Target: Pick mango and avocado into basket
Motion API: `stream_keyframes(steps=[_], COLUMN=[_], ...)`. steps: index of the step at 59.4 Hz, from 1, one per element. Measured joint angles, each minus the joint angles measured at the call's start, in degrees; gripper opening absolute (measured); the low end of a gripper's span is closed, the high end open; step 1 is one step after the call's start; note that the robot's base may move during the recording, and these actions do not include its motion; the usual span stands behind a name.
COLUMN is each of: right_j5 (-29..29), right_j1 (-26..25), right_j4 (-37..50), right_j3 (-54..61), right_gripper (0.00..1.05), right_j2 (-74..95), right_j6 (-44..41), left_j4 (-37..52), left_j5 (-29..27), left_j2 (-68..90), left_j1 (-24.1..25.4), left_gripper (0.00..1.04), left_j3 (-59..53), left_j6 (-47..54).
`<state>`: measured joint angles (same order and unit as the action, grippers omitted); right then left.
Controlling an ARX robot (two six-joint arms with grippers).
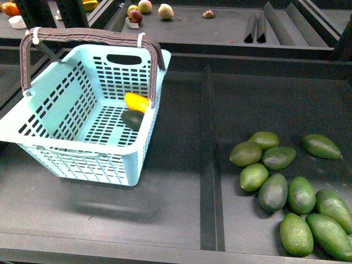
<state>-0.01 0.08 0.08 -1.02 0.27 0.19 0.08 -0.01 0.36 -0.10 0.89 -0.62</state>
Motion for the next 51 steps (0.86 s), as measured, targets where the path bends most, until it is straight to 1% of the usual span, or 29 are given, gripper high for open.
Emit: stream_keyframes(steps=[17,20,21,28,29,36,37,45,46,48,51], right_j5=[0.0,0.0,0.0,0.0,0.0,0.0,0.0,0.0,0.0,0.0,0.0], right_j1=[0.0,0.0,0.0,0.0,0.0,0.0,0.0,0.0,0.0,0.0,0.0], right_j4=[0.0,0.0,0.0,0.0,0.0,0.0,0.0,0.0,0.0,0.0,0.0], right_j3=[0.0,0.0,0.0,0.0,0.0,0.0,0.0,0.0,0.0,0.0,0.0], right_gripper=[0.96,0.96,0.96,0.96,0.96,0.96,0.96,0.96,0.96,0.96,0.96], right_j2=[0.0,0.0,0.0,0.0,0.0,0.0,0.0,0.0,0.0,0.0,0.0], right_j6=[0.0,0.0,0.0,0.0,0.0,0.0,0.0,0.0,0.0,0.0,0.0], left_j4=[0.0,0.0,0.0,0.0,0.0,0.0,0.0,0.0,0.0,0.0,0.0], left_j5=[0.0,0.0,0.0,0.0,0.0,0.0,0.0,0.0,0.0,0.0,0.0], left_j2=[0.0,0.0,0.0,0.0,0.0,0.0,0.0,0.0,0.0,0.0,0.0], left_j1=[0.0,0.0,0.0,0.0,0.0,0.0,0.0,0.0,0.0,0.0,0.0], left_gripper=[0.02,0.12,0.13,0.39,0.40,0.65,0.67,0.97,0.98,0.96,0.96], left_j3=[0.0,0.0,0.0,0.0,0.0,0.0,0.0,0.0,0.0,0.0,0.0], left_j6=[0.0,0.0,0.0,0.0,0.0,0.0,0.0,0.0,0.1,0.1,0.1])
